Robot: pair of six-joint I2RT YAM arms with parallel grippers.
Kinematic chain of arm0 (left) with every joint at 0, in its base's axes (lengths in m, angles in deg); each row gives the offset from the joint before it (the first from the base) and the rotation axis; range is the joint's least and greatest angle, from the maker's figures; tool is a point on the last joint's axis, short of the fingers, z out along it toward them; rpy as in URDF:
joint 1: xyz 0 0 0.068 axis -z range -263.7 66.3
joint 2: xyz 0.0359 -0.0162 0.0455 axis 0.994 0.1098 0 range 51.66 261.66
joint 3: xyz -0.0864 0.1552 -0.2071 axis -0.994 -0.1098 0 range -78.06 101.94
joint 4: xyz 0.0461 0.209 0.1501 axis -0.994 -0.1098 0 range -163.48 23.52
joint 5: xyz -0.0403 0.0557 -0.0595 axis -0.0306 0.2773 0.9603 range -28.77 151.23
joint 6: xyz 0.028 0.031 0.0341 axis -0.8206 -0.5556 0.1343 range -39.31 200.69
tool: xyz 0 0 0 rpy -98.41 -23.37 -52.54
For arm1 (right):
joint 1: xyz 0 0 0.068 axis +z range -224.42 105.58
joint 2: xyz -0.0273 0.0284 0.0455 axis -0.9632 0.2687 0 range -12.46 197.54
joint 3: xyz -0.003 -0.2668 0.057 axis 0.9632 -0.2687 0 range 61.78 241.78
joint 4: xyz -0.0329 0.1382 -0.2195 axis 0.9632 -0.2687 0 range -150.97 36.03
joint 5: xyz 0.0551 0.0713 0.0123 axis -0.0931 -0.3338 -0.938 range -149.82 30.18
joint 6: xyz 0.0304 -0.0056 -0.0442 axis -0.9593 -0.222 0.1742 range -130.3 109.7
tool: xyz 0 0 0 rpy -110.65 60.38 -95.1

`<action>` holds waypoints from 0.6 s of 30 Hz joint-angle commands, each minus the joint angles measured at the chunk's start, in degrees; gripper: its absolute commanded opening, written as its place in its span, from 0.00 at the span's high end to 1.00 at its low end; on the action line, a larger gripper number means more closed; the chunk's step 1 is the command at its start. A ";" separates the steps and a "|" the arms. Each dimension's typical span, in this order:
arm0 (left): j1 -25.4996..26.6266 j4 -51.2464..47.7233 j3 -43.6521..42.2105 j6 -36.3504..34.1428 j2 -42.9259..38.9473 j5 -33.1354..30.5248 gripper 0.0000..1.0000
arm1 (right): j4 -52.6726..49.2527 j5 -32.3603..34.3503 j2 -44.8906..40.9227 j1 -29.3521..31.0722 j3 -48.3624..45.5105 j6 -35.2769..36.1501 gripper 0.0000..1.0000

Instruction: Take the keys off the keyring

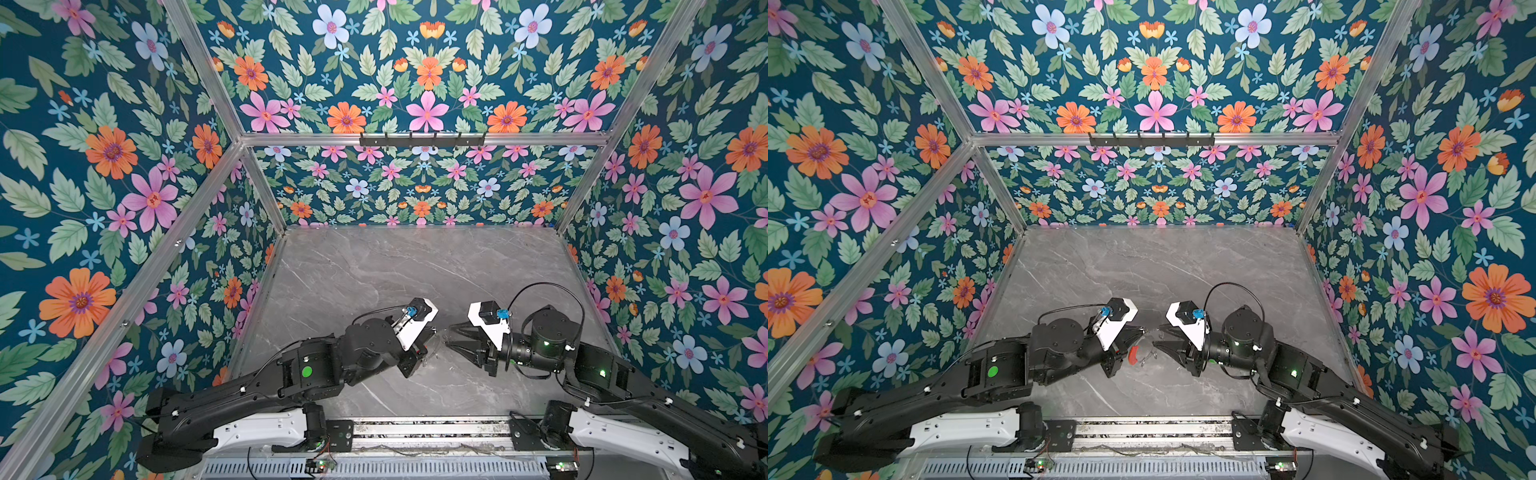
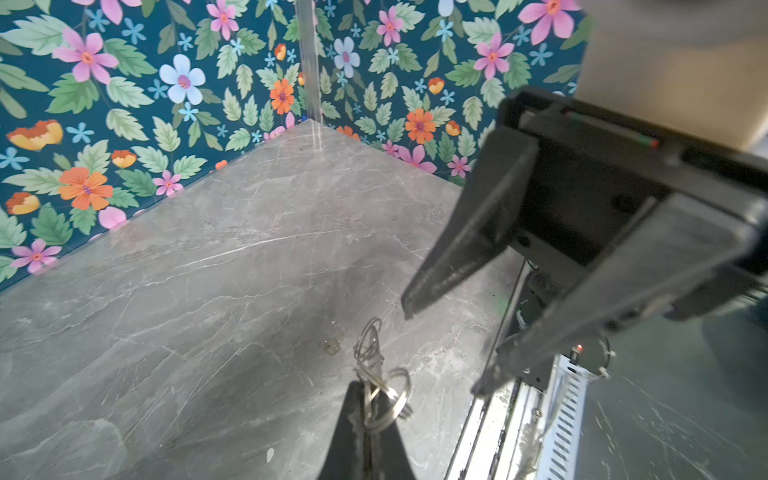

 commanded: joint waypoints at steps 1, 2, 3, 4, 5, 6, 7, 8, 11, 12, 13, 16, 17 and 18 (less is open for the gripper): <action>0.02 3.04 0.47 -1.77 -0.68 6.65 1.00 | -0.43 -11.57 -0.07 -5.85 1.00 -1.78 0.56; 0.01 2.75 0.81 -1.96 -0.61 7.60 1.00 | 0.47 -17.92 0.13 -9.56 0.98 -3.56 0.55; 0.02 2.48 1.01 -2.27 -0.44 8.51 1.00 | 1.72 -24.36 0.59 -13.22 1.07 -5.53 0.54; 0.02 2.28 1.10 -2.53 -0.24 9.70 1.00 | 2.66 -29.53 1.27 -15.26 1.23 -6.55 0.54; -0.02 2.04 1.34 -2.77 0.08 11.07 1.00 | 3.27 -33.12 2.08 -16.39 1.53 -7.38 0.53; 0.02 1.91 1.52 -2.84 0.36 12.19 1.00 | 3.83 -35.16 2.76 -16.53 1.62 -7.71 0.52; 0.02 1.69 1.76 -3.11 0.89 13.42 1.00 | 3.35 -37.00 3.64 -16.60 2.32 -7.20 0.52; 0.02 1.47 2.06 -3.21 1.27 13.97 1.00 | 2.96 -38.71 4.58 -16.57 2.91 -6.94 0.52; 0.02 1.37 2.24 -3.89 1.59 14.52 1.00 | 2.60 -43.79 6.58 -16.59 4.08 -6.82 0.54; 0.02 1.50 2.29 -4.14 1.50 14.77 1.00 | 2.28 -44.49 6.78 -16.58 4.15 -6.71 0.56; 0.02 1.63 2.42 -4.31 1.41 14.83 1.00 | 2.05 -44.81 6.75 -16.52 4.13 -6.59 0.56; 0.02 2.05 2.60 -5.03 0.74 14.70 1.00 | 1.99 -46.28 6.15 -16.54 3.26 -6.49 0.56; 0.02 2.16 2.68 -5.35 0.58 14.72 1.00 | 2.03 -47.58 6.22 -16.57 2.99 -6.49 0.55; 0.02 2.16 2.84 -5.65 0.62 14.83 1.00 | 2.15 -48.56 6.37 -16.56 2.78 -6.57 0.54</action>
